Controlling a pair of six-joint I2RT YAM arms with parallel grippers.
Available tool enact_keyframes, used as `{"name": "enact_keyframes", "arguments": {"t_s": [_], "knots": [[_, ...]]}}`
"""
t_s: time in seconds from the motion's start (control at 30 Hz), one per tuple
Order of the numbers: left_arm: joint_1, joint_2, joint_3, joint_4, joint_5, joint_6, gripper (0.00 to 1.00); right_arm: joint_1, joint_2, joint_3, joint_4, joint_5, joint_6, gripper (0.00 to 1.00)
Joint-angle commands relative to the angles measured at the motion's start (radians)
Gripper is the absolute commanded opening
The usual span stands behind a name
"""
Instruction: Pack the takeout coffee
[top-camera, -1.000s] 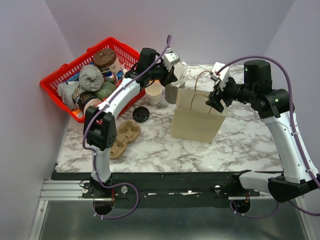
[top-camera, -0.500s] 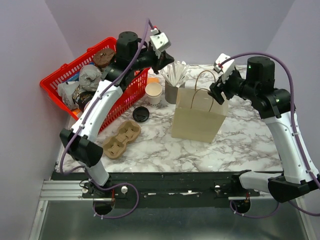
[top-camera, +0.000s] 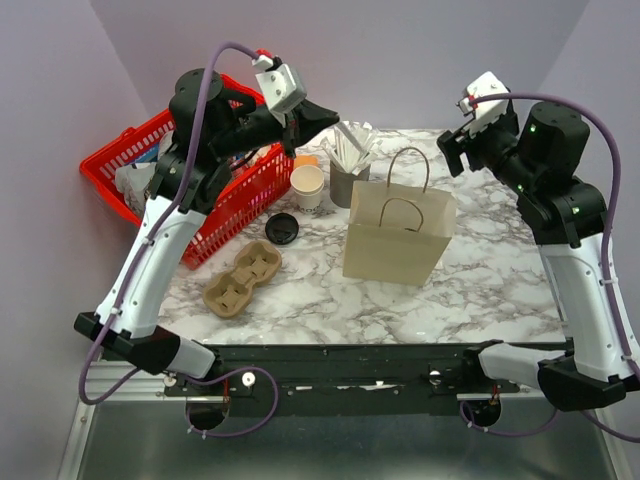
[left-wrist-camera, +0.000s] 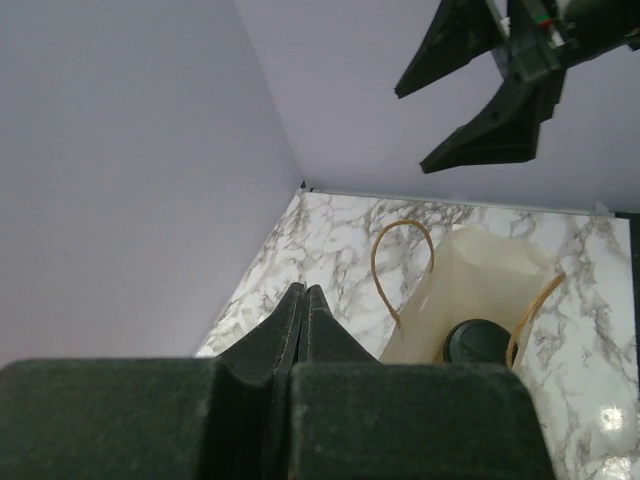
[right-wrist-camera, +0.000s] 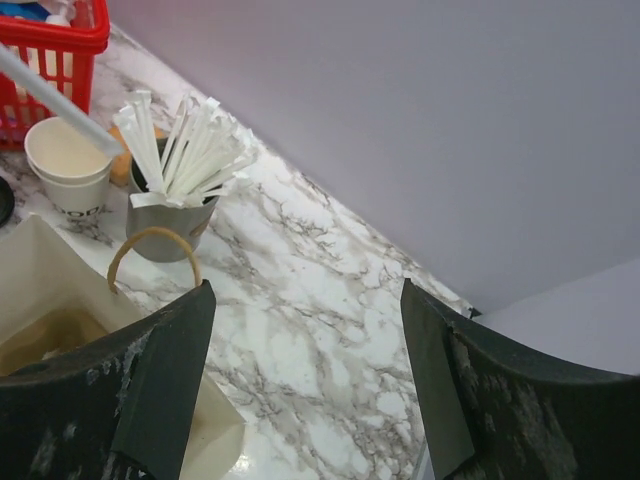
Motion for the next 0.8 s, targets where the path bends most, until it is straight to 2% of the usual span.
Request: {"name": "enact_keyframes", "arguments": {"t_s": [0.0,0.23,0.33,0.47,0.7,0.73,0.77], "knots": [[-0.012,-0.085,-0.078,0.046,0.081,-0.073,0.00,-0.005,0.007,0.064,0.008,0.039,0.018,0.84],[-0.032,-0.206,-0.228,0.054,0.105,-0.123,0.00,-0.010,0.053,0.073,0.021,0.085,0.031,0.84],[-0.061,-0.193,-0.251,0.011,0.058,-0.123,0.00,-0.008,0.013,0.007,0.061,0.045,0.073,0.84],[-0.080,-0.157,-0.276,0.049,0.038,-0.159,0.00,-0.008,-0.017,-0.044,0.061,0.004,0.087,0.84],[-0.118,-0.087,-0.276,-0.037,-0.007,-0.075,0.00,-0.008,-0.037,-0.061,0.075,-0.018,0.088,0.85],[-0.121,-0.090,-0.289,-0.035,-0.020,-0.077,0.10,-0.008,-0.039,-0.057,0.069,-0.022,0.087,0.85],[-0.123,-0.091,-0.291,-0.030,-0.039,-0.078,0.14,-0.008,-0.041,-0.054,0.067,-0.023,0.087,0.86]]}}
